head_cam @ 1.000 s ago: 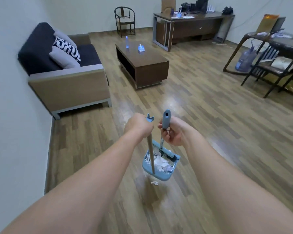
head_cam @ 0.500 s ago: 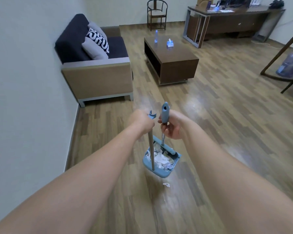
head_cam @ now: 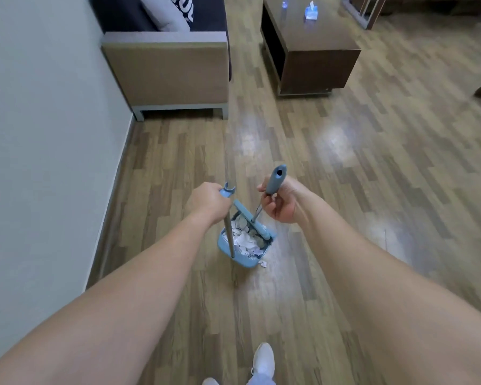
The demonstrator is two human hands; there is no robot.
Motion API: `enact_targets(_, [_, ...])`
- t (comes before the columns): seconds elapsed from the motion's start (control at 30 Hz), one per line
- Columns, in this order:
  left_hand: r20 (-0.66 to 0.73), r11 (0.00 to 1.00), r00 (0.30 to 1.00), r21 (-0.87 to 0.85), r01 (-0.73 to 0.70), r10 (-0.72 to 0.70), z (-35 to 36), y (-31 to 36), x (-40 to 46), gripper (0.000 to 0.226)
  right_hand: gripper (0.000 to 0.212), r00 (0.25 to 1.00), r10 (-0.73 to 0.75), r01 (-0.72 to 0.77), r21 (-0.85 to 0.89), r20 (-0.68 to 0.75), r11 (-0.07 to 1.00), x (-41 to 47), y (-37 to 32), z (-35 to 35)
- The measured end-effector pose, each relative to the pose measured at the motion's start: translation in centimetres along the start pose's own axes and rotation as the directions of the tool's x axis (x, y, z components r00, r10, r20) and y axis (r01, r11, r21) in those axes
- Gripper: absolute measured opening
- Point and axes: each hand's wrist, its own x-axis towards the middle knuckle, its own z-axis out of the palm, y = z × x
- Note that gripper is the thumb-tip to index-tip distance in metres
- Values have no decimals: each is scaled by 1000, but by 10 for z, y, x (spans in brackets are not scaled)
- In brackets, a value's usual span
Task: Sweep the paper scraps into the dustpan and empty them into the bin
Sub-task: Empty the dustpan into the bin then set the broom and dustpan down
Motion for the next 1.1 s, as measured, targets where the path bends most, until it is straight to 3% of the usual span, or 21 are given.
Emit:
enact_targets(0.47, [85, 998, 996, 58, 29, -34, 92, -96, -14, 14, 16, 997, 51, -41, 167, -59, 985, 58, 106, -41])
enact_targets(0.63, [116, 989, 993, 146, 15, -33, 127, -128, -21, 19, 17, 988, 140, -127, 180, -65, 976, 96, 156, -63])
enact_targets(0.7, [115, 987, 993, 159, 14, -32, 139, -139, -21, 19, 12, 981, 169, -154, 146, -93, 977, 114, 175, -70])
enact_targets(0.87, [125, 980, 991, 199, 23, -48, 163, -164, -16, 16, 28, 969, 190, -174, 112, -159, 978, 151, 217, -83])
enact_targets(1.1, [106, 981, 992, 187, 44, -65, 172, -186, -3, 16, 17, 934, 335, -352, -147, -128, 925, 180, 267, -80])
